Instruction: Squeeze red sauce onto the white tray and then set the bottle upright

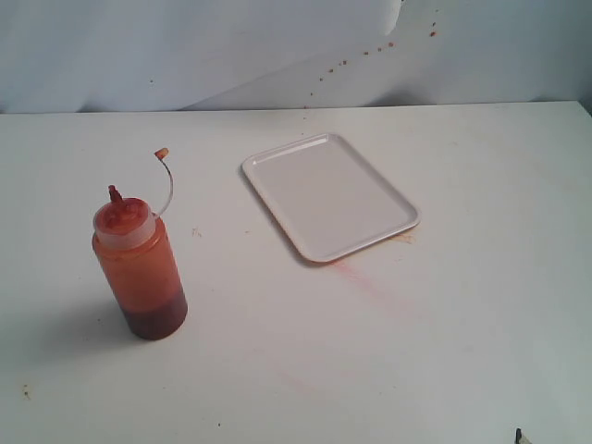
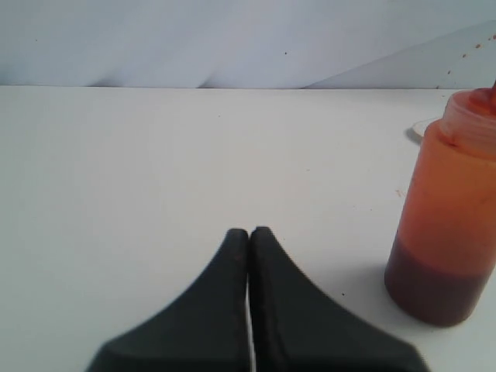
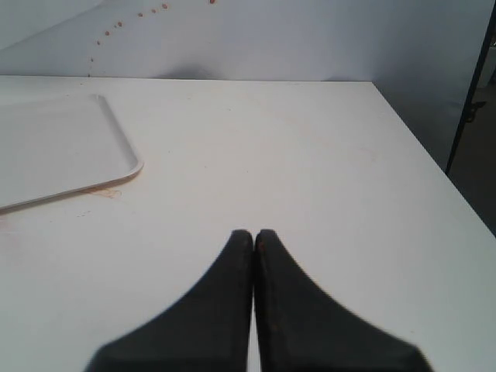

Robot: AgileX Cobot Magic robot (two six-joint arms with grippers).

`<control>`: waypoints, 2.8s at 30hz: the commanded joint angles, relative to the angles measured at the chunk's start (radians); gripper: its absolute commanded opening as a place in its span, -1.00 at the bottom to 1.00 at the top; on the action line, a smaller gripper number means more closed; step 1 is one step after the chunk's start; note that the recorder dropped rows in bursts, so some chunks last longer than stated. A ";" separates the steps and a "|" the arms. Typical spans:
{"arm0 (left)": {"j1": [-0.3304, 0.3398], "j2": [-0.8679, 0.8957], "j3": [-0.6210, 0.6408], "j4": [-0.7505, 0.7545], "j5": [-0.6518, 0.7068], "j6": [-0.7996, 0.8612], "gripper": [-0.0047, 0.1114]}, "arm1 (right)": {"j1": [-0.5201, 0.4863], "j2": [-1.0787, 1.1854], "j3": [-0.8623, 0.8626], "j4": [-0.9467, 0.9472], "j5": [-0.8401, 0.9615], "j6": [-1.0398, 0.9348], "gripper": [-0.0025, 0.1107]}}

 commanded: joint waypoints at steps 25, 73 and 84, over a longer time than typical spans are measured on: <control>0.000 -0.003 0.005 -0.160 -0.468 -0.003 -0.91 | -0.006 -0.005 0.004 -0.006 -0.001 0.001 -0.96; 0.000 1.131 0.005 0.684 -1.066 -0.314 -0.92 | -0.006 -0.005 0.004 -0.006 -0.001 0.001 -0.96; 0.000 1.436 0.005 0.778 -1.179 -0.234 -0.70 | -0.006 -0.005 0.004 -0.006 -0.001 0.001 -0.96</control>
